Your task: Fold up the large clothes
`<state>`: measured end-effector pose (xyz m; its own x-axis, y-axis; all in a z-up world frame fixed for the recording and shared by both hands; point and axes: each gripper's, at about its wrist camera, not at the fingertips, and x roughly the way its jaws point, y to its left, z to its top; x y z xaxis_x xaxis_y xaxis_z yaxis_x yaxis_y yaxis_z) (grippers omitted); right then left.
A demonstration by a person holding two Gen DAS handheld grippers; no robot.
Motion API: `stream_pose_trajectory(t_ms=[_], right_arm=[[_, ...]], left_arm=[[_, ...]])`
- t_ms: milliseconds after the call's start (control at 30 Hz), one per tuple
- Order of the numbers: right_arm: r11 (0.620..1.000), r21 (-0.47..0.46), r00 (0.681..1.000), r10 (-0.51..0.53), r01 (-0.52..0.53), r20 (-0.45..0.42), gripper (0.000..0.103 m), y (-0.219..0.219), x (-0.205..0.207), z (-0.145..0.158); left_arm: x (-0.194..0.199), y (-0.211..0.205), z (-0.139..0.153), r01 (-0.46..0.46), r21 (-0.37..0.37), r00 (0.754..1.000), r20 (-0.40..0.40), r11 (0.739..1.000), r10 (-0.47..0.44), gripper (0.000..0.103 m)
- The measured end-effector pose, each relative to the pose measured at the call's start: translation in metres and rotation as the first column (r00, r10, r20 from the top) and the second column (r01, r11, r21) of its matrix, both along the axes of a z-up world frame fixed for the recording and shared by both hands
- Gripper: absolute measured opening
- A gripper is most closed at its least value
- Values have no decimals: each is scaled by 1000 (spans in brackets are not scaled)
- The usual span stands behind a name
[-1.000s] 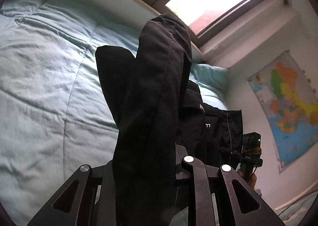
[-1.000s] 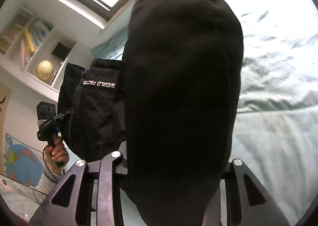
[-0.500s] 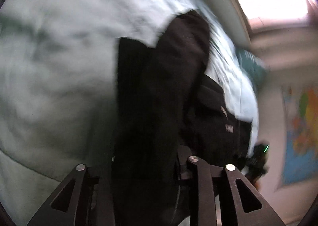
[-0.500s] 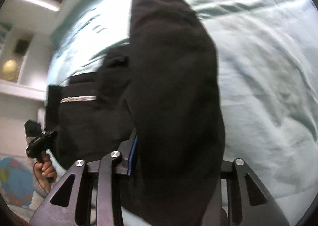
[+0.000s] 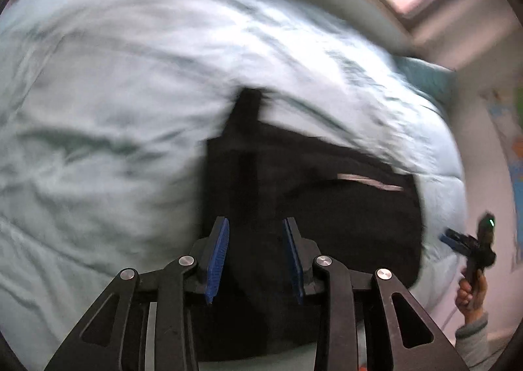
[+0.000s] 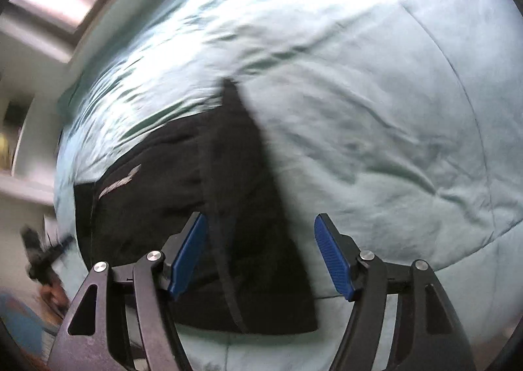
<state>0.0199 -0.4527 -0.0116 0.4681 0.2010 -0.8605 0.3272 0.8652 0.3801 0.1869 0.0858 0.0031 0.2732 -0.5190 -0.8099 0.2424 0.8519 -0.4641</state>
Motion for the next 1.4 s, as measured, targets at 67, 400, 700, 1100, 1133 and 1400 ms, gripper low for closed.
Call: stream_pose_trajectory(t_ms=[67, 400, 700, 1100, 1133, 1400], right_arm=[[998, -39, 999, 52, -52, 15, 76, 32, 8, 7], [935, -288, 966, 152, -209, -209, 81, 139, 45, -72], [972, -215, 988, 66, -96, -143, 81, 131, 20, -11], [938, -347, 989, 61, -10, 137, 83, 161, -7, 141], [939, -345, 988, 57, -3, 147, 84, 164, -9, 148], [934, -358, 978, 78, -3, 195, 85, 196, -24, 189]], left_arm=[[-8, -31, 11, 66, 8, 997, 32, 998, -66, 35], [-48, -120, -86, 210, 161, 976, -83, 964, -199, 35], [-62, -104, -10, 104, 194, 989, 80, 976, -121, 35], [-106, -109, 149, -66, 265, 892, 448, 962, -62, 36], [-109, -109, 159, -82, 284, 885, 462, 955, -61, 36], [-139, -111, 208, -97, 220, 856, 515, 971, -31, 63]])
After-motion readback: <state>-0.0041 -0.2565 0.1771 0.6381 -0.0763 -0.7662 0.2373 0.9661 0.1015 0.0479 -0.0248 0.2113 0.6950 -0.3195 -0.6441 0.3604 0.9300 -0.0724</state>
